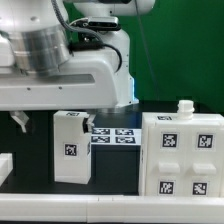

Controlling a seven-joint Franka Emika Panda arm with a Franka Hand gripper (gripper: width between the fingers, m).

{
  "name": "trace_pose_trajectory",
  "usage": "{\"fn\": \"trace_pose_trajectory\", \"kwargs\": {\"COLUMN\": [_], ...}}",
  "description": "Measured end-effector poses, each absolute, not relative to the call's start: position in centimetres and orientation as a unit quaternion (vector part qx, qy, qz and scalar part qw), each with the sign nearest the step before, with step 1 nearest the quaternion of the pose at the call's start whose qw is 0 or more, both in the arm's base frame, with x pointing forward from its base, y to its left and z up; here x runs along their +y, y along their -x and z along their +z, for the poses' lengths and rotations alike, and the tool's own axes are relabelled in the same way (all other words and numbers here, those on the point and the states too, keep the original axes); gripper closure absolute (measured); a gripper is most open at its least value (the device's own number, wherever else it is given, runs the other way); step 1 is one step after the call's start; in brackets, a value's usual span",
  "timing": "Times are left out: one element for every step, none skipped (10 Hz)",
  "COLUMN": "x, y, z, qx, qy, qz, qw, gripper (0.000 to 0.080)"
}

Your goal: Assemble cabinet

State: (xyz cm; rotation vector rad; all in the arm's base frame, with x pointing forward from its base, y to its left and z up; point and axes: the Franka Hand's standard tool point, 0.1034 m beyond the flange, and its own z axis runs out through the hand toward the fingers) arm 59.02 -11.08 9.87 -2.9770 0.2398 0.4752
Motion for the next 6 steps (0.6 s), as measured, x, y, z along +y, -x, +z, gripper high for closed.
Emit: {"fn": "trace_pose_trajectory", "kwargs": {"x": [-11.1, -11.3, -11.3, -11.5, -11.0, -10.8], "y": [-59.1, -59.5, -59.4, -59.5, -59.7, -59.2], "z": [9.8, 9.8, 9.6, 9.1, 8.8, 8.2], "qx": [0.078, 0.079, 0.081, 0.086, 0.095, 0.102], "qy": [0.98, 0.983, 0.981, 0.977, 0.972, 0.967], "qz": [0.17, 0.158, 0.168, 0.187, 0.204, 0.224], "qw": [0.061, 0.058, 0.06, 0.062, 0.061, 0.065], "gripper": [0.0002, 0.0002, 0.0002, 0.0002, 0.0002, 0.0002]}}
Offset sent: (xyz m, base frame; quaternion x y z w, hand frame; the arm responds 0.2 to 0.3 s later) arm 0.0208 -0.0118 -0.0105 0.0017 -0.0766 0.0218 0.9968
